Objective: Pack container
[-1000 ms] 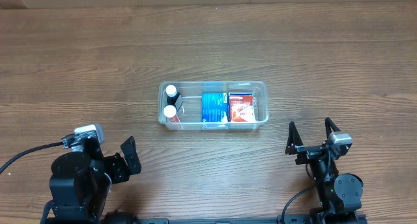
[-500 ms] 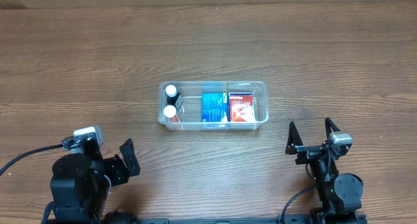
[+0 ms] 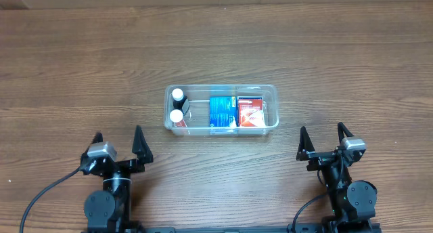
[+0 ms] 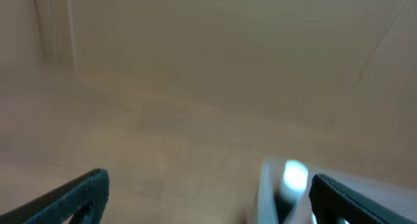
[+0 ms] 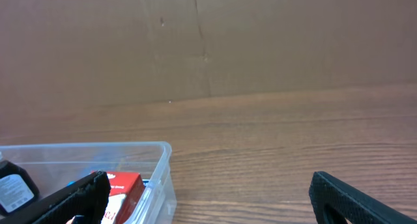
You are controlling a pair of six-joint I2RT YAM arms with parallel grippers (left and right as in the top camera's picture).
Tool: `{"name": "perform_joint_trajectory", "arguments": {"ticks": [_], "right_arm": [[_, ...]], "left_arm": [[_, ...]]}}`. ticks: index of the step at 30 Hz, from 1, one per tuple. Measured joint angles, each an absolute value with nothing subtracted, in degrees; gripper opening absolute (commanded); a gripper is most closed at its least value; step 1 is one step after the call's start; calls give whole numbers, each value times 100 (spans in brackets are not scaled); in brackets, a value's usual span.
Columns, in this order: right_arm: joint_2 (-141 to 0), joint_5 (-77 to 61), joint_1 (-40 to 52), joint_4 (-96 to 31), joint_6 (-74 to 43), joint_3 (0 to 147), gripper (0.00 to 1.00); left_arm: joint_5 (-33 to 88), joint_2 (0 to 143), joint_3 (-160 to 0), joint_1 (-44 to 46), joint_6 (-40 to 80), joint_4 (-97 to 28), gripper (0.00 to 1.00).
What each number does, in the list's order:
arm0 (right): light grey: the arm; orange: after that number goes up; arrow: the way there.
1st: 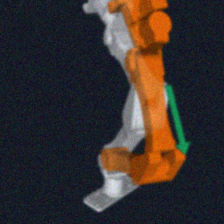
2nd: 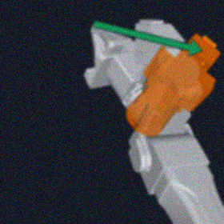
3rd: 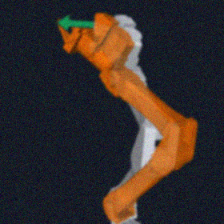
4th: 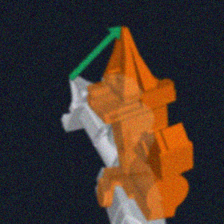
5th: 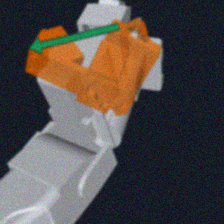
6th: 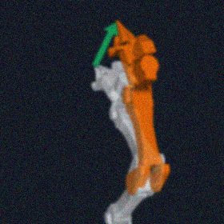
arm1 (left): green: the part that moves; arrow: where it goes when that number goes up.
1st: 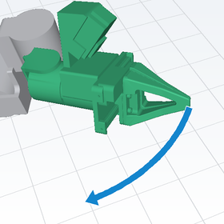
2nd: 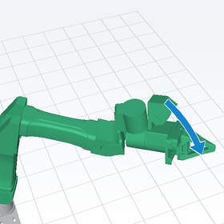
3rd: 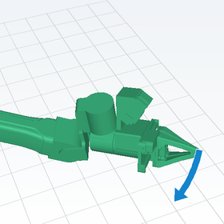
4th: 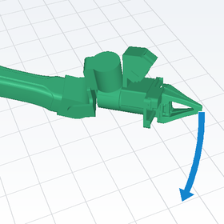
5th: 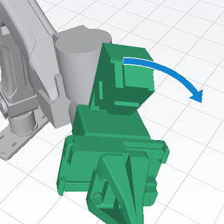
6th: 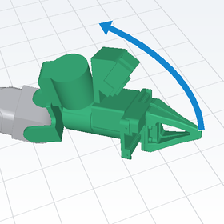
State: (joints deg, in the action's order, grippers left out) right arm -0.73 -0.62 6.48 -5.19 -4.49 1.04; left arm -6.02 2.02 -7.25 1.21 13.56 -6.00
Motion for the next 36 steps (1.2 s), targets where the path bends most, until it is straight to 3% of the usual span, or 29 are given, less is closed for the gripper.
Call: {"name": "perform_joint_trajectory", "arguments": {"ticks": [3, 10, 36], "right_arm": [[-73, -62, 648, -515, -447, 104, 100], [-73, -60, 648, -510, -445, 104, 100], [-73, -60, 648, -517, -445, 104, 100]], "left_arm": [[-574, 121, -231, 121, 1173, 274, 100], [-163, 108, -47, 121, 659, -449, 100], [-102, 102, -47, 121, 574, -449, 100]]}}
